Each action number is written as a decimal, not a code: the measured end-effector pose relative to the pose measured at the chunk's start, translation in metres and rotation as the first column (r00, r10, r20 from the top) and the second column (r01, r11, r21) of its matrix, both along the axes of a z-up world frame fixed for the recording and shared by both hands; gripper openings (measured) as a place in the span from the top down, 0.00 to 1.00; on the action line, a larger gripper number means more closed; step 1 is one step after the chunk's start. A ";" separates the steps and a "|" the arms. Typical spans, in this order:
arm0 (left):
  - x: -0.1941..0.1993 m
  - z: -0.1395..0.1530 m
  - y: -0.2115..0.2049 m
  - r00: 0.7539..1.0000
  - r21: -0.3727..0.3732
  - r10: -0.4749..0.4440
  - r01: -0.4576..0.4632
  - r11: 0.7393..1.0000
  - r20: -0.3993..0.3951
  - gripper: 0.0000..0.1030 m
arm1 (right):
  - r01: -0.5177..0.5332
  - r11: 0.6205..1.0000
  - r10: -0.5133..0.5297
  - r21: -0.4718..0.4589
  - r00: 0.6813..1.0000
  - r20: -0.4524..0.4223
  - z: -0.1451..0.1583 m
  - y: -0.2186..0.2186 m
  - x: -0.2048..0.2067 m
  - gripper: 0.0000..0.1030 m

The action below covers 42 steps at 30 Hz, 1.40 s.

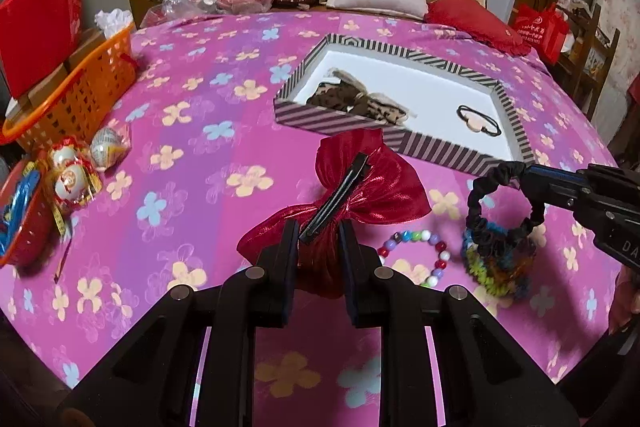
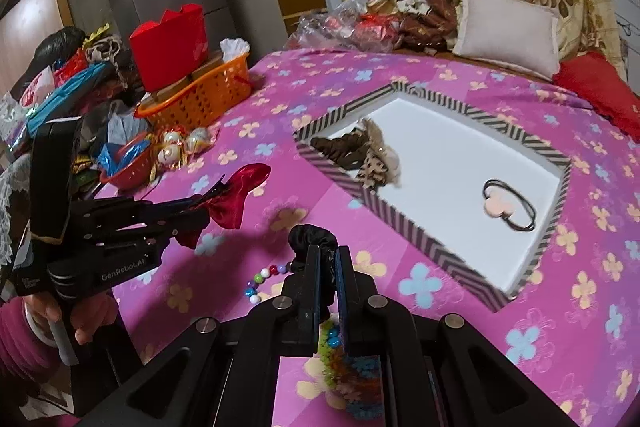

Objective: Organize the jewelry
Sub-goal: 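Grasp the red bow with the left gripper while the right grasps the black scrunchie, then carry the red bow and black scrunchie into the tray with both grippers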

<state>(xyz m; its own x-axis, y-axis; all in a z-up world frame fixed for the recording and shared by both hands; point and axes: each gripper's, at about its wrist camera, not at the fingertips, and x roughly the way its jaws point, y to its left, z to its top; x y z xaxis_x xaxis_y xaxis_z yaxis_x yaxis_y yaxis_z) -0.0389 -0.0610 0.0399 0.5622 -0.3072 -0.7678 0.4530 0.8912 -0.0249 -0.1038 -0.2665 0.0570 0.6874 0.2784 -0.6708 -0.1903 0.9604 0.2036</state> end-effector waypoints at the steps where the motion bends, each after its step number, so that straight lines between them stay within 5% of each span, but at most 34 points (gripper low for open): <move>1: 0.000 0.002 -0.002 1.000 0.002 -0.002 0.002 1.000 0.003 0.82 | 0.005 1.000 -0.005 -0.002 1.000 0.004 0.002 -0.001 0.000 0.94; 42: 0.043 0.021 -0.119 0.999 0.065 -0.015 0.012 0.998 0.045 0.82 | 0.204 0.979 -0.205 0.018 0.979 0.023 0.013 -0.108 0.040 0.94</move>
